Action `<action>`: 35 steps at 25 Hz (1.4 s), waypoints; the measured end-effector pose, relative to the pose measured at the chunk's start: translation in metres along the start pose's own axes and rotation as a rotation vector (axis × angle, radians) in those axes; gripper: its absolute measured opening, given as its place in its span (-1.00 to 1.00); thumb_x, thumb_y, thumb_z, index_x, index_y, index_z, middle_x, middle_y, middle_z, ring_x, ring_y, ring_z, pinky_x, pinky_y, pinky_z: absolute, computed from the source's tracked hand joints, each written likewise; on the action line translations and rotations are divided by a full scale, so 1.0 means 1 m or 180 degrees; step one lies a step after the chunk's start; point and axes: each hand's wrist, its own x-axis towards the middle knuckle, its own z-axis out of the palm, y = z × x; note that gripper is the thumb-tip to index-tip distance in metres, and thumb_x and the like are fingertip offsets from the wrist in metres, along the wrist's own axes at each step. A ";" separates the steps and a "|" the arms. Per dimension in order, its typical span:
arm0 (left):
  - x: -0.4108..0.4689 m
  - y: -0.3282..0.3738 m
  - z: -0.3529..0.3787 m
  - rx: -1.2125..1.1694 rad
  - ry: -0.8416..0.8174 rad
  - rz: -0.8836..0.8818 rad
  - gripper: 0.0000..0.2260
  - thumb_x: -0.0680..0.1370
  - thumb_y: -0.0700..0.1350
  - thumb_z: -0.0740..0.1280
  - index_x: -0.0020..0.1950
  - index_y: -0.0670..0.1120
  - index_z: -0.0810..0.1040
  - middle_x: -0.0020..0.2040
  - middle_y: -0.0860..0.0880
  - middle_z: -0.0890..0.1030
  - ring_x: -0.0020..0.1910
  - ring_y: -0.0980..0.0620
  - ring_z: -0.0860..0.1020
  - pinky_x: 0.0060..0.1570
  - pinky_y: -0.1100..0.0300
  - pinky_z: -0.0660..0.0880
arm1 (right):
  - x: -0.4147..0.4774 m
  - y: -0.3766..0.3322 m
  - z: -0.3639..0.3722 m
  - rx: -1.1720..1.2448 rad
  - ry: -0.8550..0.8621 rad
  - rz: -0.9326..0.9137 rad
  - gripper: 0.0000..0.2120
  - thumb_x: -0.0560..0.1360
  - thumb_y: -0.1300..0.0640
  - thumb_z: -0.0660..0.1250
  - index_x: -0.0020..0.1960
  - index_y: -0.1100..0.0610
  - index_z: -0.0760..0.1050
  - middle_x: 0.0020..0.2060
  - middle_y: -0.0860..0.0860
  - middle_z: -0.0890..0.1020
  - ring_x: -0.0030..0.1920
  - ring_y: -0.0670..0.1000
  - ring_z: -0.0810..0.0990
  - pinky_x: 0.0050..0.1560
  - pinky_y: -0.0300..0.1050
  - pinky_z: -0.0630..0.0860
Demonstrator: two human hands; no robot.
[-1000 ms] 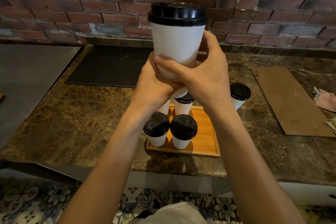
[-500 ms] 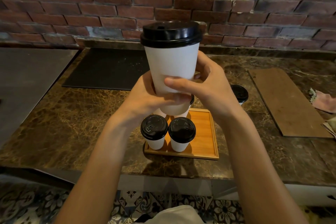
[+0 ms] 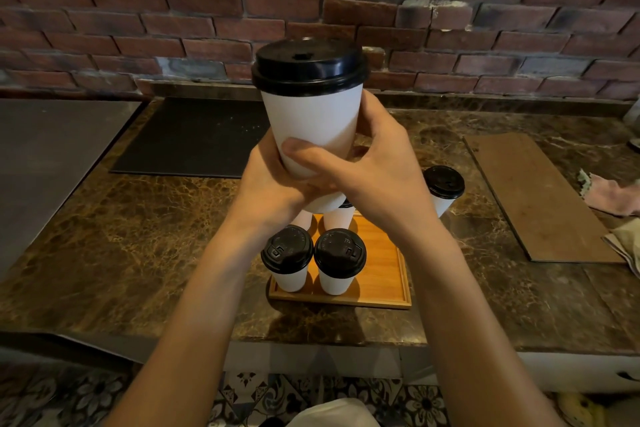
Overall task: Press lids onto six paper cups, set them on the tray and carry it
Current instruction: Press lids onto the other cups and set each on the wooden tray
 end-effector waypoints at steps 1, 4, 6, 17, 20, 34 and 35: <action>0.000 0.000 0.002 0.0052 0.0059 0.0030 -0.54 0.35 -0.33 0.47 0.16 -0.04 0.45 -0.12 0.23 0.63 -0.05 0.44 0.56 -0.18 0.57 0.44 | 0.000 -0.001 0.002 0.0004 0.0049 0.0014 -0.25 0.37 -0.07 0.55 0.47 0.02 0.33 0.24 -0.12 0.54 0.22 -0.16 0.50 0.14 -0.01 0.58; -0.001 0.002 0.009 0.0302 0.0309 0.0168 -0.58 0.38 -0.25 0.44 0.18 -0.06 0.41 -0.07 0.25 0.50 -0.09 0.57 0.49 -0.21 0.65 0.37 | -0.002 -0.003 0.007 -0.0003 0.0247 0.0031 -0.23 0.37 -0.05 0.55 0.48 0.03 0.30 0.26 -0.10 0.53 0.23 -0.15 0.49 0.16 -0.04 0.57; -0.001 0.002 0.012 0.0288 0.0396 0.0142 -0.57 0.39 -0.17 0.43 0.21 -0.03 0.41 -0.04 0.23 0.51 -0.05 0.53 0.50 -0.19 0.61 0.41 | -0.004 -0.005 0.011 -0.0026 0.0399 0.0031 -0.22 0.36 -0.07 0.55 0.48 0.02 0.30 0.25 -0.11 0.53 0.21 -0.18 0.50 0.15 -0.08 0.57; -0.001 -0.001 0.009 0.0591 0.0238 -0.0064 -0.40 0.31 0.04 0.43 0.32 -0.07 0.43 0.06 0.16 0.57 0.04 0.35 0.54 -0.05 0.50 0.49 | -0.006 -0.003 0.015 -0.0273 0.0830 0.0131 -0.17 0.24 -0.23 0.58 0.39 0.03 0.37 0.19 -0.13 0.57 0.20 -0.14 0.53 0.15 -0.02 0.57; -0.001 0.002 0.007 0.0478 0.0184 -0.0073 -0.42 0.24 0.02 0.46 0.23 0.04 0.40 -0.03 0.27 0.51 -0.05 0.54 0.48 -0.19 0.64 0.38 | -0.002 -0.004 0.011 -0.0242 0.0823 0.0062 -0.16 0.23 -0.25 0.58 0.38 0.03 0.37 0.18 -0.14 0.55 0.20 -0.12 0.53 0.16 -0.01 0.57; -0.003 0.000 -0.013 -0.0251 -0.0832 -0.0285 -0.44 0.24 -0.11 0.54 0.22 -0.01 0.50 0.08 0.00 0.64 0.11 0.02 0.59 0.07 0.12 0.57 | 0.000 0.002 -0.015 0.0367 -0.0260 0.0140 -0.39 0.28 -0.06 0.56 0.27 0.00 0.46 0.04 -0.17 0.61 0.07 -0.21 0.60 -0.01 -0.24 0.61; -0.003 0.000 -0.012 -0.0232 -0.0807 -0.0242 -0.46 0.24 -0.11 0.54 0.19 0.01 0.50 0.07 0.03 0.64 0.11 0.04 0.60 0.06 0.15 0.57 | -0.001 0.002 -0.015 0.0342 -0.0284 0.0135 -0.40 0.28 -0.06 0.56 0.27 -0.02 0.45 0.04 -0.18 0.60 0.08 -0.22 0.59 -0.01 -0.25 0.60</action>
